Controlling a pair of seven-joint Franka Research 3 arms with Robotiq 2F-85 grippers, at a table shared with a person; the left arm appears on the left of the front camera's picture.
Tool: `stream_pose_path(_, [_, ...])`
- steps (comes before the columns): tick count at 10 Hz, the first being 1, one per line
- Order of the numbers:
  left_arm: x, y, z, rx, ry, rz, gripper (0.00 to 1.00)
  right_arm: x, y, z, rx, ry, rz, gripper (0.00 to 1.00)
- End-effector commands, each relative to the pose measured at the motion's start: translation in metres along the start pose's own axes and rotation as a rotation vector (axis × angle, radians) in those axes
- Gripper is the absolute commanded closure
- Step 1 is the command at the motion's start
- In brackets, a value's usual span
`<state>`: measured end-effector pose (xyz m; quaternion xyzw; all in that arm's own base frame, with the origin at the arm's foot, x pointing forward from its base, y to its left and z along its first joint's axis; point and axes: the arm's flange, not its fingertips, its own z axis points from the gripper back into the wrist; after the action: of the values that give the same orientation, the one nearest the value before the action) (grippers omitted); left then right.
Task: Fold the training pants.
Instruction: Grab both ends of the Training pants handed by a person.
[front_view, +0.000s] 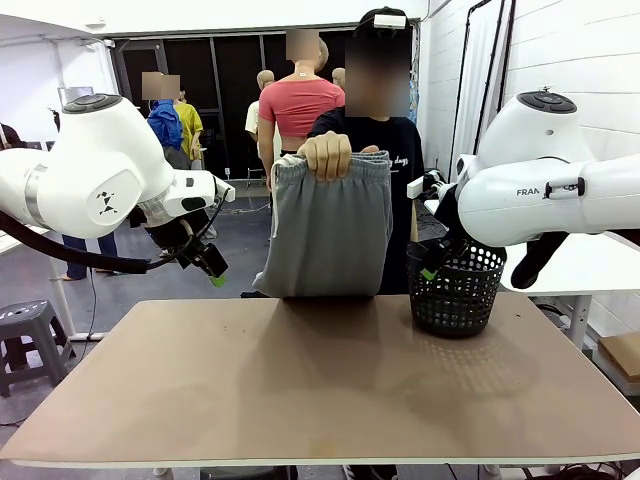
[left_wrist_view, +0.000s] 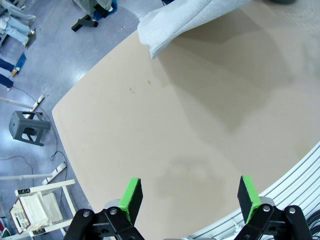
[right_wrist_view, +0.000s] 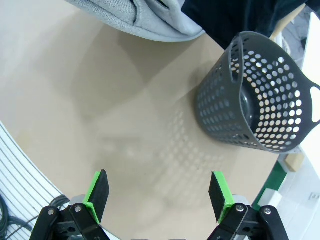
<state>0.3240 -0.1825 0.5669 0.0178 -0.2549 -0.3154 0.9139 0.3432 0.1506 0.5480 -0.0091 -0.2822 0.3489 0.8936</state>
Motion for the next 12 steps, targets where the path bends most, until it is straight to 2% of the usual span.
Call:
stream_pose_path(1, [0.000, 0.000, 0.000, 0.000, 0.000, 0.000, 0.00, 0.000, 0.000, 0.000, 0.000, 0.000, 0.000, 0.00])
stream_pose_path(3, [-0.001, 0.011, 0.017, 0.027, -0.030, -0.247, 0.00, 0.002, -0.009, 0.004, 0.011, -0.037, 0.110, 0.00])
stream_pose_path(6, [0.005, 0.031, 0.026, 0.033, 0.004, -0.411, 0.00, 0.004, -0.035, 0.015, 0.004, -0.097, 0.287, 0.00])
stream_pose_path(8, [0.014, 0.043, 0.016, -0.021, -0.019, -0.585, 0.00, 0.007, -0.047, 0.011, 0.020, -0.149, 0.477, 0.00])
stream_pose_path(10, [0.021, 0.058, 0.003, -0.075, -0.011, -0.730, 0.00, 0.013, -0.054, -0.001, 0.053, -0.131, 0.636, 0.00])
stream_pose_path(12, [0.025, 0.068, -0.012, -0.145, -0.017, -0.778, 0.00, 0.016, -0.065, -0.012, 0.100, -0.050, 0.723, 0.00])
